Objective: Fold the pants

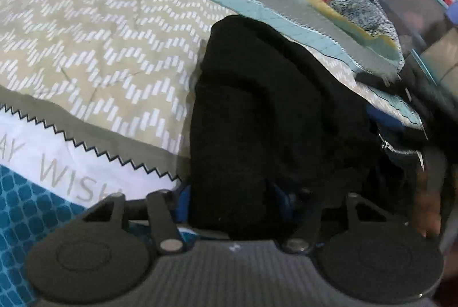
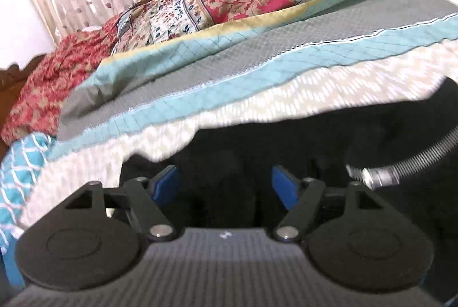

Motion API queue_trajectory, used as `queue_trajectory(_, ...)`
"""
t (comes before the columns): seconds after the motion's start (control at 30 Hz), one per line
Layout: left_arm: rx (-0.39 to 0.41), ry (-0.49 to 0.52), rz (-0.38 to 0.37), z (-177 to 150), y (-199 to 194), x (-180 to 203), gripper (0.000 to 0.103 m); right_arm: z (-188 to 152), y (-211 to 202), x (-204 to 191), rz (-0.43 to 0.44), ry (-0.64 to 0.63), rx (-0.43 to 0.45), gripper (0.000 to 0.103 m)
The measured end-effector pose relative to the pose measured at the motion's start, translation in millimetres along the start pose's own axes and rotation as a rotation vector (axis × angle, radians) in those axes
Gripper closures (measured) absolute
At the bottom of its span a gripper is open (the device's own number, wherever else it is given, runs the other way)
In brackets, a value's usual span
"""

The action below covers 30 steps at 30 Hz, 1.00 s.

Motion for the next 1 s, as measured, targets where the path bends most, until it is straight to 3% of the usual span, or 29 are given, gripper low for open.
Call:
queue_trajectory(0.07,0.001,-0.001,-0.010,-2,-2,-2,0.056,12,19,5,0.009,0.046,-0.040,0.028)
queue_trajectory(0.13,-0.002,-0.023,-0.031,-2,-3,-6,0.057,7,41,13,0.022,0.121,-0.138,0.034)
queue_trajectory(0.2,-0.003,-0.042,-0.049,-2,-3,-9,0.058,-11,57,12,0.046,0.187,-0.238,0.078)
queue_trajectory(0.23,-0.002,-0.043,-0.052,-3,-3,-10,0.058,-19,59,7,0.051,0.195,-0.258,0.078)
queue_trajectory(0.27,0.001,-0.040,-0.056,-3,-4,-10,0.058,-21,55,1,0.039,0.170,-0.234,0.085)
queue_trajectory(0.3,0.004,-0.037,-0.059,-4,-4,-10,0.057,-20,47,-8,0.025,0.111,-0.187,0.093)
queue_trajectory(0.33,0.006,-0.035,-0.061,-4,-4,-10,0.057,-17,36,-17,0.030,0.073,-0.142,0.094)
queue_trajectory(0.43,0.010,-0.036,-0.062,-4,-5,-11,0.057,12,-9,-31,0.054,0.033,0.077,0.095)
queue_trajectory(0.5,0.015,-0.042,-0.061,-4,-5,-11,0.057,22,-25,-28,0.005,0.010,0.170,0.095)
queue_trajectory(0.57,0.013,-0.036,-0.051,-4,-5,-10,0.057,15,-7,-13,-0.128,-0.021,0.117,0.090)
queue_trajectory(0.6,0.013,-0.032,-0.048,-4,-5,-9,0.056,5,8,-2,-0.208,-0.047,0.053,0.081)
queue_trajectory(0.63,0.013,-0.031,-0.048,-4,-6,-9,0.055,-7,22,9,-0.263,-0.062,-0.030,0.079)
queue_trajectory(0.67,0.013,-0.032,-0.050,-4,-7,-10,0.055,-12,25,16,-0.279,-0.050,-0.053,0.070)
queue_trajectory(0.77,0.016,-0.037,-0.061,-5,-6,-11,0.055,-6,-5,24,-0.214,0.076,0.052,0.057)
queue_trajectory(0.83,0.015,-0.033,-0.051,-5,-6,-10,0.054,1,-26,22,-0.209,0.096,0.121,0.057)
queue_trajectory(0.93,0.020,-0.015,-0.033,-6,-6,-8,0.054,-2,-57,5,-0.153,0.054,0.195,0.055)
queue_trajectory(1.0,0.022,-0.019,-0.032,-6,-7,-7,0.054,-14,-66,-14,-0.081,-0.023,0.195,0.055)
Point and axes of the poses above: each gripper's, at about its wrist camera, not at the fingertips, and y roughly the way its jaws point, x to its right, z to its top, the point moved 10 cm from there along y, roughly the way its jaws point, and after that the axes turned 5 degrees about y, right-handed, at the moved point
